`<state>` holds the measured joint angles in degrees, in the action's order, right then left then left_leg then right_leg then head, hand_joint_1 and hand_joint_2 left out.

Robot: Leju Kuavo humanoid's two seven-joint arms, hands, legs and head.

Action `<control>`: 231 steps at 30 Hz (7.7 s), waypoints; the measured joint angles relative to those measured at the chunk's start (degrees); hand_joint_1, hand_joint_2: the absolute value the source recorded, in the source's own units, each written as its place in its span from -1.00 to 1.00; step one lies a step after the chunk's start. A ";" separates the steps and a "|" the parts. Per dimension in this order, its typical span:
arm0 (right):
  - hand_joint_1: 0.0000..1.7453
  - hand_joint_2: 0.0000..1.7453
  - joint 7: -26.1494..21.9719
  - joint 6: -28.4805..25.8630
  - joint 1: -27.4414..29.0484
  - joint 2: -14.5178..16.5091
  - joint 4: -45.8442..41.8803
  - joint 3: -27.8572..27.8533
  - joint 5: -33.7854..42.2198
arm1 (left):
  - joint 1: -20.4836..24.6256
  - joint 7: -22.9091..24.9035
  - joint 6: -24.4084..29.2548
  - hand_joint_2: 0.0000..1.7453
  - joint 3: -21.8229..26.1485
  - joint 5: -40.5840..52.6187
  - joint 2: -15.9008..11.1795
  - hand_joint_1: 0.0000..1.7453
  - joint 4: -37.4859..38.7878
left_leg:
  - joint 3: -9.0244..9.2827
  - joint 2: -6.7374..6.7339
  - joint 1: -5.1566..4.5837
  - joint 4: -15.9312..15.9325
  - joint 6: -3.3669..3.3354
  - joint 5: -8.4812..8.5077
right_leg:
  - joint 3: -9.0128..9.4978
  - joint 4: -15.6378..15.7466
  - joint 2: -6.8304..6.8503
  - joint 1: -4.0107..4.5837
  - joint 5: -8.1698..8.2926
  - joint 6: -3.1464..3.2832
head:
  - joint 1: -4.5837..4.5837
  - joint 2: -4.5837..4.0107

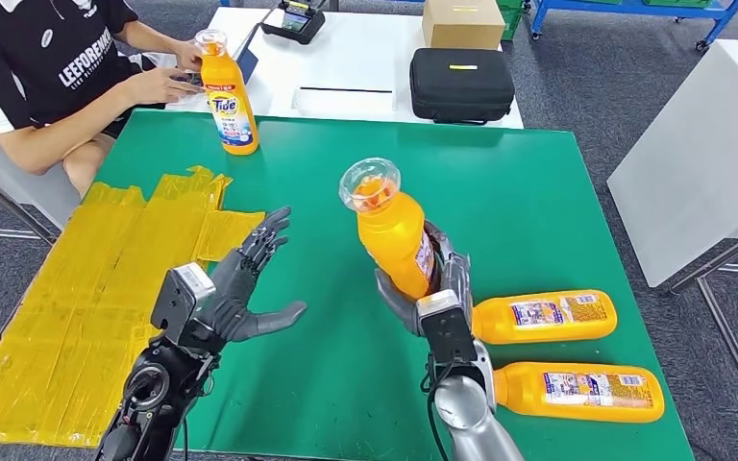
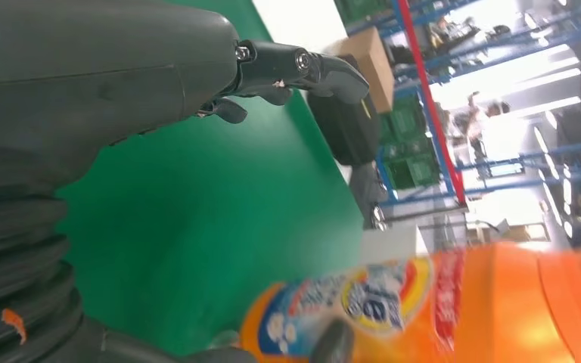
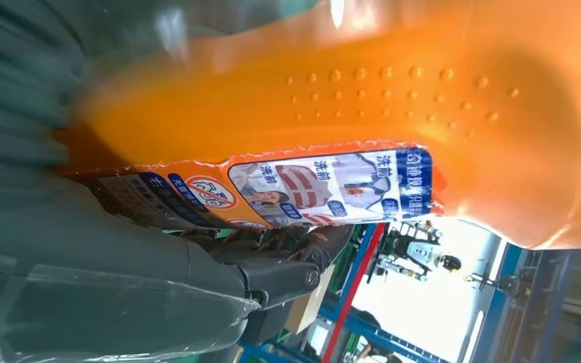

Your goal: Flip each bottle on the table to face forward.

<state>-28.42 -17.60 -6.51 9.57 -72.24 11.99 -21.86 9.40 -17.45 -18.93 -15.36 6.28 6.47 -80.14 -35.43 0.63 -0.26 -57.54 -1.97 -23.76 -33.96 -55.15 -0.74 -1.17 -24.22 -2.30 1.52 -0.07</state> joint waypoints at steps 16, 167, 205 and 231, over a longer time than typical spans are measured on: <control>1.00 1.00 -1.18 -0.79 -5.58 1.45 9.78 6.44 -0.54 | 2.50 1.02 -2.73 1.00 -5.29 -6.52 -0.20 -1.00 -0.04 | -0.01 0.00 0.00 0.00 0.01 0.01 | -0.02 -0.01 0.00 0.00 -0.01 0.00 | 0.00 0.00; -1.00 1.00 18.37 9.79 8.27 -13.46 -23.74 0.78 -36.12 | -1.38 -8.88 37.08 1.00 8.35 33.64 0.48 -1.00 21.64 | -0.12 0.01 -0.05 -0.02 -0.03 -0.05 | -0.13 0.02 0.01 -0.03 -0.02 -0.01 | 0.00 0.00; -1.00 1.00 14.97 19.53 11.84 -24.09 -19.58 -14.09 -43.77 | -5.87 -11.74 23.76 1.00 7.84 16.01 1.60 -1.00 3.89 | -0.08 0.00 -0.08 -0.02 -0.07 -0.09 | -0.10 0.04 0.02 -0.04 -0.02 -0.03 | 0.01 0.00; -1.00 1.00 19.13 18.44 10.46 -22.69 -8.64 -16.34 -52.43 | -5.76 -10.73 24.91 1.00 7.17 15.32 1.60 -1.00 4.09 | -0.09 0.01 -0.08 -0.02 -0.08 -0.08 | -0.09 0.04 0.02 -0.04 -0.01 -0.03 | 0.01 0.00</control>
<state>-9.30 0.84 3.95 -13.12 -80.88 -4.35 -74.28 3.64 -28.17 5.98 -8.19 21.61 8.07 -76.05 -35.52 0.63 -0.34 -57.56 -2.05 -23.84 -34.06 -55.11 -0.72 -1.21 -24.24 -2.33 1.53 -0.07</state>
